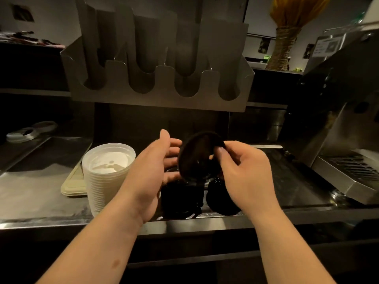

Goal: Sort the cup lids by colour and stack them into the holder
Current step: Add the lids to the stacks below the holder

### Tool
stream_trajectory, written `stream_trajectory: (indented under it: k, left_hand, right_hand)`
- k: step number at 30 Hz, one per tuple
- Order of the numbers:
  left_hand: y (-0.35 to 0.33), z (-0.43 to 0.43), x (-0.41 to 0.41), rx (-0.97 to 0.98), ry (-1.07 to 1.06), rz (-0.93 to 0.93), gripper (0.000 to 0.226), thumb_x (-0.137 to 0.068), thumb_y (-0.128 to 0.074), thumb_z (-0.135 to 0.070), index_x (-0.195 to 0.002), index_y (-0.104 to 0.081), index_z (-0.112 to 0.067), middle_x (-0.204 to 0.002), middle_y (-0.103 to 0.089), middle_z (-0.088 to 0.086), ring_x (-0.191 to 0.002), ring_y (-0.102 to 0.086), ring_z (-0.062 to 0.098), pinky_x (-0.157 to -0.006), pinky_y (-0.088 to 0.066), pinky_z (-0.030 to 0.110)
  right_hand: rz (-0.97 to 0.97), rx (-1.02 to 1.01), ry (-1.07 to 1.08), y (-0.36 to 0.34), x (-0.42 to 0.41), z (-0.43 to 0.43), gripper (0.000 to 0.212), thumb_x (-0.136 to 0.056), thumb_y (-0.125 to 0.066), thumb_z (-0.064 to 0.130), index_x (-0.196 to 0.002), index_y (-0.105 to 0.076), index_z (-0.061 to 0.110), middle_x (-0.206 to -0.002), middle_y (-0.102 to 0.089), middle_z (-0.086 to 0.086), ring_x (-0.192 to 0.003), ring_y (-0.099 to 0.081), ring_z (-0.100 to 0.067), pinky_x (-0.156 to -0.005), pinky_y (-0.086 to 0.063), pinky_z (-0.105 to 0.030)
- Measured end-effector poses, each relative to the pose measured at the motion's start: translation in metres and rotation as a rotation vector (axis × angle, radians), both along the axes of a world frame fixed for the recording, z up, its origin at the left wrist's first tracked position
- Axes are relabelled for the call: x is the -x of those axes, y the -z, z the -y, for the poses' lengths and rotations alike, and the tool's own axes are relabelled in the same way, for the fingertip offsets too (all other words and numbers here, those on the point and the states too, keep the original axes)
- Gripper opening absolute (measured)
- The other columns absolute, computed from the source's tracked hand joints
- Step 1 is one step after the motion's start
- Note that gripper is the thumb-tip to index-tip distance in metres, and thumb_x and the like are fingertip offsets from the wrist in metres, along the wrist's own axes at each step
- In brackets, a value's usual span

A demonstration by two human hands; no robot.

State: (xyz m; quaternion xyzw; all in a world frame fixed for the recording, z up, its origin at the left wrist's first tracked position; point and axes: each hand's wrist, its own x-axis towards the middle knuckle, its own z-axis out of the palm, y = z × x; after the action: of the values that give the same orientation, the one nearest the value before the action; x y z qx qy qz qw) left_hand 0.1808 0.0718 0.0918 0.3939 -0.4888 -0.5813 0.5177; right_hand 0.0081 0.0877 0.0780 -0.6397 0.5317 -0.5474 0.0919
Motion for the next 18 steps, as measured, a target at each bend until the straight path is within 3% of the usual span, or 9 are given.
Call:
stream_trajectory:
  k: [2, 4, 5, 7, 11, 14, 16, 18]
  left_hand:
    - [0.008, 0.006, -0.004, 0.126, -0.229, 0.121, 0.024, -0.102, -0.047, -0.042, -0.108, -0.065, -0.028, -0.107, -0.070, -0.004, -0.101, -0.069, 0.015, -0.087, -0.058, 0.042]
    - [0.019, 0.005, -0.009, 0.284, -0.409, 0.253, 0.007, -0.099, -0.056, -0.029, -0.101, -0.061, -0.033, -0.097, -0.065, -0.013, -0.095, -0.064, 0.005, -0.081, -0.058, 0.032]
    - [0.024, 0.003, -0.011, 0.364, -0.449, 0.350, 0.011, -0.097, -0.059, -0.025, -0.100, -0.059, -0.036, -0.094, -0.062, -0.015, -0.092, -0.061, 0.000, -0.077, -0.056, 0.023]
    - [0.036, 0.001, -0.013, 0.455, -0.444, 0.513, 0.024, -0.093, -0.064, -0.018, -0.104, -0.055, -0.037, -0.100, -0.058, -0.018, -0.096, -0.054, -0.009, -0.074, -0.049, 0.014]
    - [0.052, 0.001, -0.013, 0.515, -0.295, 0.846, 0.054, -0.090, -0.070, -0.026, -0.135, -0.044, -0.039, -0.136, -0.039, -0.021, -0.112, -0.036, -0.016, -0.099, -0.032, 0.007]
    - [0.057, 0.000, -0.013, 0.508, -0.296, 0.939, 0.063, -0.092, -0.068, -0.033, -0.147, -0.036, -0.037, -0.156, -0.018, -0.019, -0.142, -0.020, -0.001, -0.112, -0.016, 0.016]
    - [0.059, 0.002, -0.014, 0.511, -0.289, 0.962, 0.055, -0.095, -0.064, -0.030, -0.146, -0.042, -0.034, -0.155, -0.025, -0.018, -0.132, -0.026, -0.008, -0.102, -0.017, 0.002]
    - [0.059, 0.004, -0.015, 0.490, -0.246, 0.973, 0.045, -0.098, -0.061, -0.031, -0.141, -0.049, -0.033, -0.151, -0.033, -0.021, -0.116, -0.028, -0.015, -0.080, -0.017, -0.011]
  right_hand:
    - [-0.062, -0.123, 0.129, -0.006, 0.001, 0.019, 0.029, -0.099, -0.061, 0.026, -0.071, -0.066, 0.020, -0.059, -0.062, 0.005, -0.058, -0.061, -0.006, -0.056, -0.049, -0.025]
    - [-0.002, -0.298, 0.148, -0.013, -0.002, 0.036, 0.017, -0.098, -0.062, 0.028, -0.082, -0.063, 0.021, -0.066, -0.065, 0.001, -0.061, -0.065, -0.012, -0.057, -0.050, -0.031]
    - [0.032, -0.385, 0.140, -0.016, -0.006, 0.042, 0.007, -0.098, -0.063, 0.027, -0.092, -0.062, 0.023, -0.075, -0.068, -0.001, -0.066, -0.067, -0.015, -0.057, -0.051, -0.031]
    - [0.009, -0.513, 0.113, -0.019, -0.014, 0.051, 0.007, -0.098, -0.063, 0.026, -0.102, -0.059, 0.024, -0.084, -0.068, -0.004, -0.067, -0.067, -0.016, -0.055, -0.048, -0.028]
    - [-0.230, -0.653, 0.136, -0.014, -0.029, 0.058, 0.005, -0.098, -0.062, 0.024, -0.097, -0.062, 0.019, -0.081, -0.068, -0.004, -0.064, -0.065, -0.014, -0.056, -0.048, -0.024]
    - [-0.338, -0.693, 0.184, -0.010, -0.034, 0.057, 0.008, -0.095, -0.063, 0.022, -0.099, -0.066, 0.015, -0.081, -0.069, -0.004, -0.069, -0.065, -0.016, -0.053, -0.041, -0.024]
    - [-0.412, -0.685, 0.211, -0.009, -0.036, 0.055, 0.006, -0.094, -0.064, 0.020, -0.098, -0.064, 0.016, -0.081, -0.067, -0.003, -0.068, -0.063, -0.013, -0.052, -0.037, -0.022]
    - [-0.479, -0.675, 0.254, -0.010, -0.038, 0.051, 0.007, -0.095, -0.064, 0.022, -0.100, -0.063, 0.017, -0.084, -0.065, -0.002, -0.070, -0.060, -0.012, -0.055, -0.040, -0.022]
